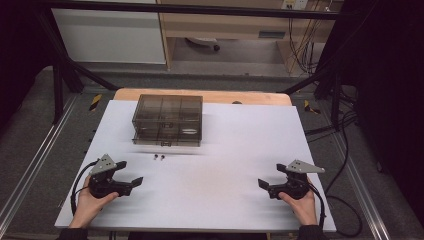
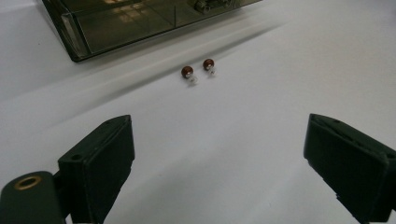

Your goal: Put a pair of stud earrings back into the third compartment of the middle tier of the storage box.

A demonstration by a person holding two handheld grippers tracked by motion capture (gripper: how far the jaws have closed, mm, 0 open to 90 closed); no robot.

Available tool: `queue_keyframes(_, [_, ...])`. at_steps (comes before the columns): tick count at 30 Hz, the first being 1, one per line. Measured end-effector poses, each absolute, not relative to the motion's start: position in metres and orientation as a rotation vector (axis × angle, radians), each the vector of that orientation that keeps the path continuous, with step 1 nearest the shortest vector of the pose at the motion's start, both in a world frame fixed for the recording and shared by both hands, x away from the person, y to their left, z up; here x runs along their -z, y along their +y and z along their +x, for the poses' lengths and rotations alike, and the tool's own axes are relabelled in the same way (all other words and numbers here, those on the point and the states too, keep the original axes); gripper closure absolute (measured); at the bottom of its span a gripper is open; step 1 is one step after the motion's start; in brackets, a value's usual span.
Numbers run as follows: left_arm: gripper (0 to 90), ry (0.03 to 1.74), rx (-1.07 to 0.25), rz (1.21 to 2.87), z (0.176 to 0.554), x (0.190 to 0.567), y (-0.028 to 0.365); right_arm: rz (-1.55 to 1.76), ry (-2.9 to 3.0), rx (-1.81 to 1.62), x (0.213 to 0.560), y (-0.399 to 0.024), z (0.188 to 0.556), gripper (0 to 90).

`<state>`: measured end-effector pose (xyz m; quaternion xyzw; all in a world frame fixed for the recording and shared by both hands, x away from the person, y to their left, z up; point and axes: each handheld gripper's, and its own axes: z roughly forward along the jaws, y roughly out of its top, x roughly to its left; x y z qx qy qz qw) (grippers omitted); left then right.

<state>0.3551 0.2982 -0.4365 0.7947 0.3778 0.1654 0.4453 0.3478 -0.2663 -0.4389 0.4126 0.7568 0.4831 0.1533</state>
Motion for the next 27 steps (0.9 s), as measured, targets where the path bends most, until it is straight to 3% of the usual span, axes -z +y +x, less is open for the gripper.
queue_keyframes(27, [8.3, 0.958, -0.414, 1.977, 0.360, 0.420, 0.292, 1.176, 2.202, -1.345, 0.441, -0.267, 0.347, 1.5])
